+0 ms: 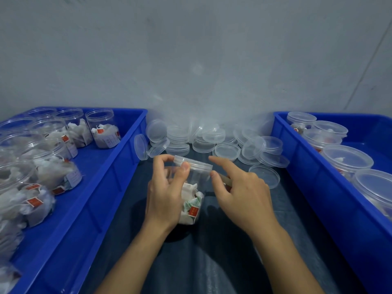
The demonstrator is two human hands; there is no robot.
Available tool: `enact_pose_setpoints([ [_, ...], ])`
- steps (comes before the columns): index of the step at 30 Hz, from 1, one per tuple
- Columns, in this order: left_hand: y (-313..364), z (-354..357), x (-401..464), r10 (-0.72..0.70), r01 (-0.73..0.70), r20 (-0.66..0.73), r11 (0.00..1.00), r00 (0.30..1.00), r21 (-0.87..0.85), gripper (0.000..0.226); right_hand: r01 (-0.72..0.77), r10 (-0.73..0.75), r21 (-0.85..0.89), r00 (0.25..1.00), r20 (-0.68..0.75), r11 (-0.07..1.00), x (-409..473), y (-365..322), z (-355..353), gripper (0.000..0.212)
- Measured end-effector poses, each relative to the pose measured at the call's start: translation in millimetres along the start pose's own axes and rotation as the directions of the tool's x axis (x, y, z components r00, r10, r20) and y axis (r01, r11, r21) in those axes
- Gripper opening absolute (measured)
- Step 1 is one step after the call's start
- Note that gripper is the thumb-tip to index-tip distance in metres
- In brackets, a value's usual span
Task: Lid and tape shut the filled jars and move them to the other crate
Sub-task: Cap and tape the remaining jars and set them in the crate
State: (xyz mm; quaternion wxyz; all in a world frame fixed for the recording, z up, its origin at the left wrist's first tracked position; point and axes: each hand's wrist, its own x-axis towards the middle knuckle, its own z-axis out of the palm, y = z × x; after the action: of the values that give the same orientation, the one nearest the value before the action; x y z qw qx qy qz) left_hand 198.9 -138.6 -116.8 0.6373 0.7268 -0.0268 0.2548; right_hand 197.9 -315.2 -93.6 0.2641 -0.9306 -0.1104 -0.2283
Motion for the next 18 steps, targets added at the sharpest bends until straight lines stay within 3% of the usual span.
enact_pose_setpoints([
  [5,-1.7,-5.9,3.5,0.007,-0.005,0.07,0.999,0.998,-0.031,0.027,-0.019,0.016,0.051,0.999,0.046,0.999,-0.1,-0.5,-3.6,0.041],
  [9,-1.6,-1.4,-1.9,0.1,-0.108,0.054,0.98,0.994,0.165,0.028,-0.018,0.015,0.079,0.999,0.041,0.997,-0.2,-2.4,-2.3,0.037],
  [12,2.0,3.5,-7.5,0.228,-0.202,-0.025,0.902,0.973,0.383,0.026,-0.005,0.003,0.092,1.0,0.029,0.996,-0.9,-3.4,-1.1,0.039],
  [18,6.7,11.2,-16.9,0.345,-0.256,-0.103,0.837,0.933,0.483,0.02,-0.004,0.005,0.082,1.0,-0.018,0.997,-2.8,-6.5,0.9,0.041],
])
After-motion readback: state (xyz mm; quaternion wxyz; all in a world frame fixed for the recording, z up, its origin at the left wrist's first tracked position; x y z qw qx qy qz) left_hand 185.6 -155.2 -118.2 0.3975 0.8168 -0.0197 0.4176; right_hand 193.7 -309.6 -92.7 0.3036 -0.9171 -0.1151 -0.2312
